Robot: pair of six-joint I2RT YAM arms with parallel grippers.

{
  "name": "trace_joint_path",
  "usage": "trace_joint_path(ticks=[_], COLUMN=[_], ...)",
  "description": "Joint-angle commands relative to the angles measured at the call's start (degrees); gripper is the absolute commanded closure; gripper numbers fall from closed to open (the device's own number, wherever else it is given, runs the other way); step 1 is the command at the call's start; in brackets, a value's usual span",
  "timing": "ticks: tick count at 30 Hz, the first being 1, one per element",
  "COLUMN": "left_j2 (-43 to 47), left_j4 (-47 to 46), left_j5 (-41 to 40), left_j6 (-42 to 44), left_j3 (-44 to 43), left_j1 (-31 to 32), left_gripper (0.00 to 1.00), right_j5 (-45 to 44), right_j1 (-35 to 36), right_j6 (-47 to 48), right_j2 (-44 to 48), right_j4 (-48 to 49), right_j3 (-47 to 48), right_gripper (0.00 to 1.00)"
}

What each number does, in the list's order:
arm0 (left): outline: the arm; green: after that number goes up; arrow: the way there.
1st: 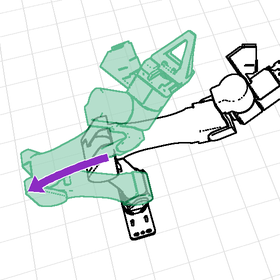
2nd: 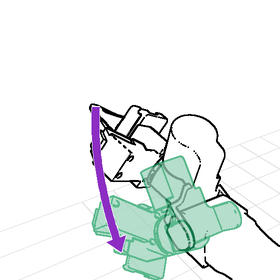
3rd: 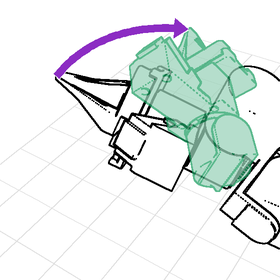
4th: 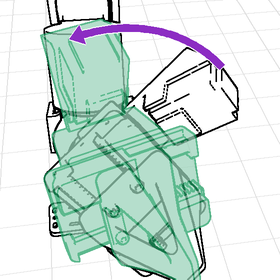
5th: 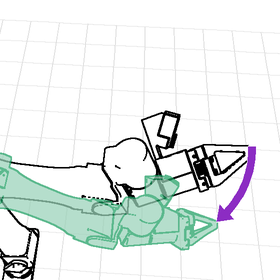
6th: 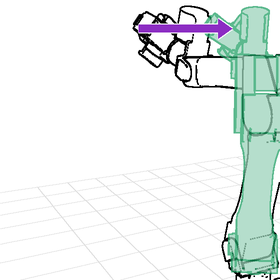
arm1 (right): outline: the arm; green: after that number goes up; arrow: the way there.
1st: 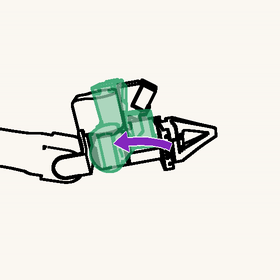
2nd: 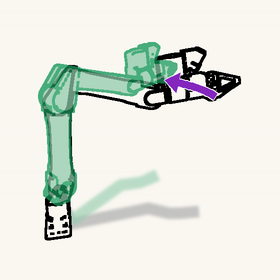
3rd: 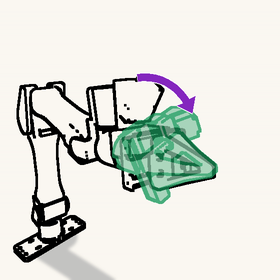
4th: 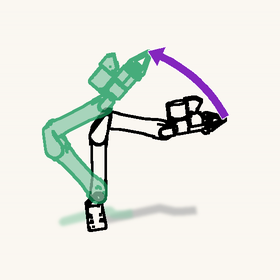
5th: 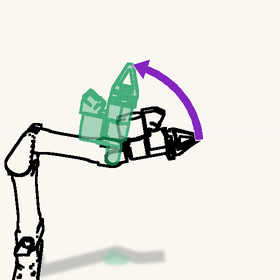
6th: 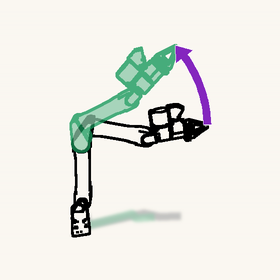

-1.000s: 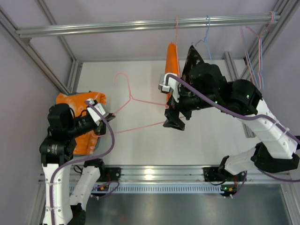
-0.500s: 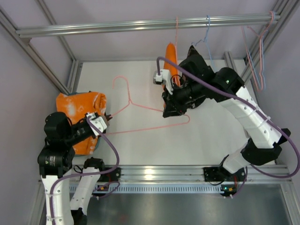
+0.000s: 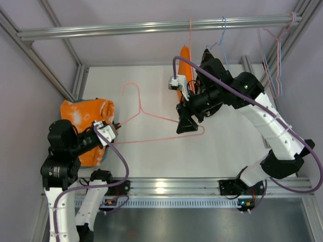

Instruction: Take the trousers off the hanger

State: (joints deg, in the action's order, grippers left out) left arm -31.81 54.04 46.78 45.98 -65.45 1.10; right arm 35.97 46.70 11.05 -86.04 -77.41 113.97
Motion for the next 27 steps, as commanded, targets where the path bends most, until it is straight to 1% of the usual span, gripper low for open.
trace_joint_path(ticks=[1,3,5,9,11,13,14,17,18,21,22,24,25,26,27], left_j2=[-1.06,-1.15,-1.58,-1.5,-1.59,-1.5,-1.67,-1.85,-1.85,-2.2,-2.55,-3.34,-4.39,-4.92,-5.53], left_j4=[-2.27,-2.19,-2.19,-2.27,-2.27,-2.27,-2.27,-2.27,-2.27,-2.19,-2.27,-2.27,-2.19,-2.27,-2.19], left_j5=[2.43,2.87,2.87,3.22,3.05,3.14,3.14,3.31,3.4,3.31,3.23,3.4,3.75,4.19,4.71], left_j6=[0.87,0.87,0.52,0.43,0.34,0.6,0.61,0.78,0.78,0.52,-0.35,-2.37,-5.17,-6.67,-8.26], left_j3=[-2.22,-2.4,-2.75,-3.19,-3.19,-3.1,-3.02,-2.93,-2.75,-2.58,-2.84,-3.54,-4.76,-5.47,-6.35], left_j1=[-0.31,-0.31,-0.31,-0.31,-0.31,-0.31,-0.31,-0.31,-0.31,-0.31,-0.31,-0.31,-0.31,-0.31,-0.31], left_gripper=[1.0,1.0,1.0,1.0,1.0,1.0,1.0,1.0,1.0,0.99,0.85,0.68,0.57,0.44,0.39], right_j5=[-0.37,-0.63,-0.37,-0.28,0.24,0.42,0.6,0.6,0.6,-0.02,-0.19,-0.19,0.07,0.59,0.77], right_j1=[0.06,0.06,0.06,0.15,0.06,0.06,0.06,0.15,0.15,0.06,0.06,-0.64,-0.99,-2.21,-2.92], right_j6=[0.38,0.38,0.64,0.82,1.26,1.08,1.08,0.99,0.91,0.99,0.82,0.47,0.03,-0.24,-0.33], right_j2=[1.49,1.05,0.87,0.61,0.96,1.14,1.14,1.31,1.49,1.93,2.19,2.81,3.07,3.59,3.95], right_j4=[-8.2,-8.11,-8.02,-8.37,-8.37,-8.37,-8.29,-8.37,-8.29,-8.2,-7.94,-7.32,-7.15,-6.8,-6.71], right_j3=[0.37,0.2,-0.07,-1.38,-2.61,-2.62,-2.62,-2.09,-1.74,-1.21,-0.86,-0.42,0.02,0.2,0.28], right_gripper=[0.31,0.32,0.37,0.36,0.4,0.49,0.66,0.87,1.0,1.0,1.0,1.0,1.0,1.0,1.0])
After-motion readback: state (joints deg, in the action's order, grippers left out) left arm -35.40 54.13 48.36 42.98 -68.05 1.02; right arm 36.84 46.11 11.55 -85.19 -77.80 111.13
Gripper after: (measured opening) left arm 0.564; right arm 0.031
